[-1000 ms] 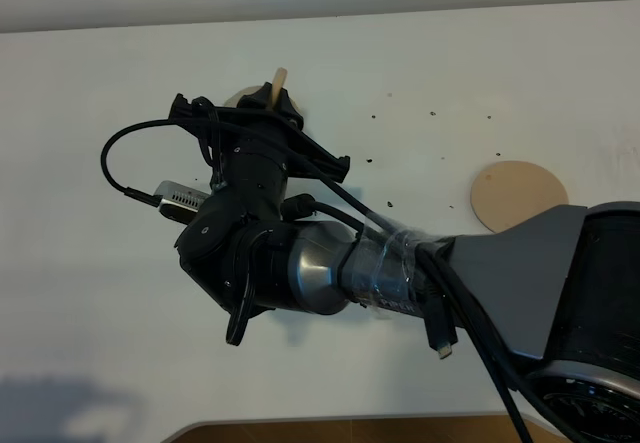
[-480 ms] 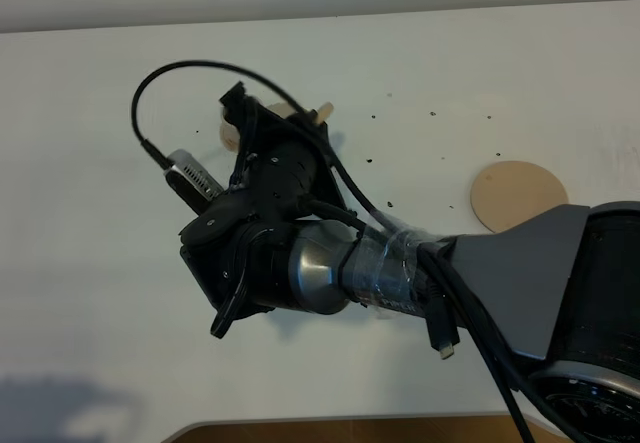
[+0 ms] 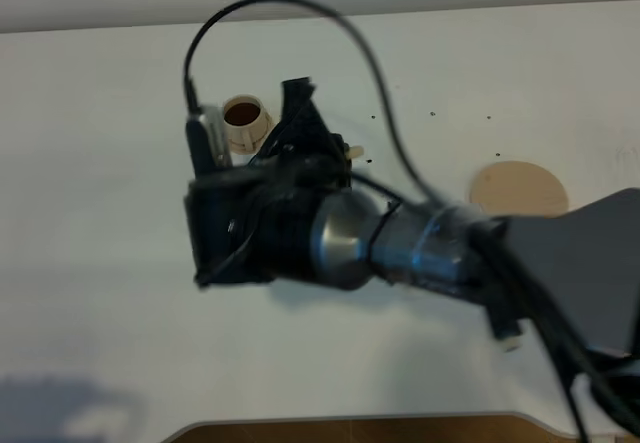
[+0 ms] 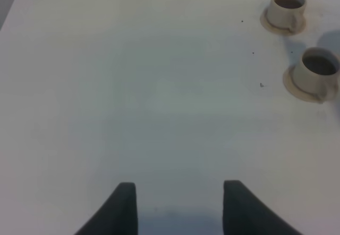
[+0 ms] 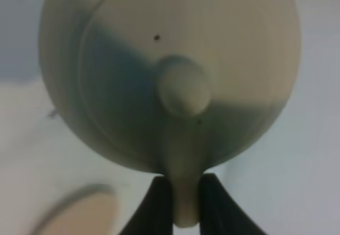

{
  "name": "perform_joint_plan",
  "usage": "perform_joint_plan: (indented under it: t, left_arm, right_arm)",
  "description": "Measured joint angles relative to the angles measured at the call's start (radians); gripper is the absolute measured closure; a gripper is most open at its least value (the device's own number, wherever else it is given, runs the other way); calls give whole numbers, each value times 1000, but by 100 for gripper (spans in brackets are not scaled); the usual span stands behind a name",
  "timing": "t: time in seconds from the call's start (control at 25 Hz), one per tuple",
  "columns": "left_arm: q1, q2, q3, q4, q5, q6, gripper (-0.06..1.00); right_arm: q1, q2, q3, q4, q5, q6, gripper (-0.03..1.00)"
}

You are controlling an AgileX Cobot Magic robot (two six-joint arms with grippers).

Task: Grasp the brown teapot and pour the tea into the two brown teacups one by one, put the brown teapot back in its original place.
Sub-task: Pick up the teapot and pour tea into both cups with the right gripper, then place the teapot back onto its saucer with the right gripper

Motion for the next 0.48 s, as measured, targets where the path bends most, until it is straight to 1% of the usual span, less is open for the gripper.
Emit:
perform_joint_plan:
  t: [0.08,0.16,0.24,0.32,0.4,0.48]
  left_arm:
    - [0,0,0,0,0,0,56]
    - [0,0,0,0,0,0,56]
    - [0,0,0,0,0,0,56]
    - [0,0,0,0,0,0,56]
    - [0,0,0,0,0,0,56]
    - [0,0,0,0,0,0,56]
  right_arm:
    - [-27,-27,-1,116,2,12,84]
    - [-67,-45,-2,261,9,15,84]
    - [-100,-46,-2,364,10,15,84]
    - [-127,-46,-1,477,-21,4,84]
    - [-140,-46,-1,539,-81,-5,84]
    - [-142,-40,-1,560,-123,-9,84]
